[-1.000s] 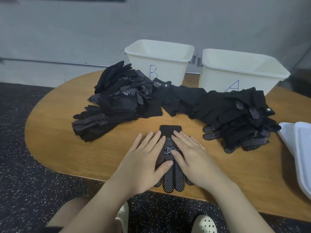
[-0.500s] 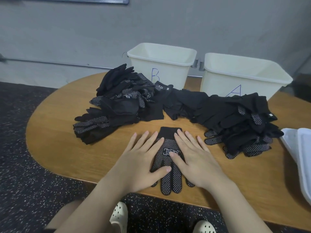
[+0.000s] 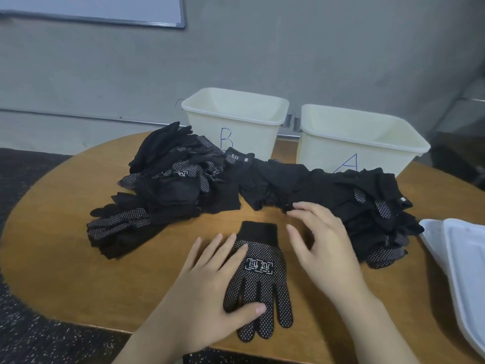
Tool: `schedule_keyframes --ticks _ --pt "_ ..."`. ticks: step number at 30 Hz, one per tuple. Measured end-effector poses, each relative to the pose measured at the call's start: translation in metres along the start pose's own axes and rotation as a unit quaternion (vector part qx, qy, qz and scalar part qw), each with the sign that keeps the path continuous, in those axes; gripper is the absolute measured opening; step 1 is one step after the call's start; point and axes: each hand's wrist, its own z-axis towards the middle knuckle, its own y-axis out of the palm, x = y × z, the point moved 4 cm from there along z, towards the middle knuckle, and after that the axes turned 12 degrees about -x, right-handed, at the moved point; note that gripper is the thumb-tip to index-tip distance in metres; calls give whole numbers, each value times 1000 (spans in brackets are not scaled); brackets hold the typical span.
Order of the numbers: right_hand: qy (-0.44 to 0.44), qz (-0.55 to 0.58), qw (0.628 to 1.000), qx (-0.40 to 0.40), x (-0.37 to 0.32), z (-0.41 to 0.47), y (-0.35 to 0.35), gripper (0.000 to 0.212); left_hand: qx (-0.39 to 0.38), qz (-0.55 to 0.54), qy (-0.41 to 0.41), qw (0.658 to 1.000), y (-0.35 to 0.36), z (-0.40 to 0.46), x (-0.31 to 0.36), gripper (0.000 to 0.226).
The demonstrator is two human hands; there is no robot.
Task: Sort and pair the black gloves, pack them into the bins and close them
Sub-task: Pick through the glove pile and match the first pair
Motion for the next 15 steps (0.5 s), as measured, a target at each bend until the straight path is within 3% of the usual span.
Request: schedule_keyframes --ticks 3,10,15 --pt "20 -53 997 47 17 9 -14 29 5 -12 -2 1000 -2 9 4 98" --pt "90 -96 991 37 40 20 -20 51 2 -21 4 1000 -8 33 10 95" --pt "119 -104 985 66 50 23 -19 31 3 -36 -8 999 -13 42 15 96"
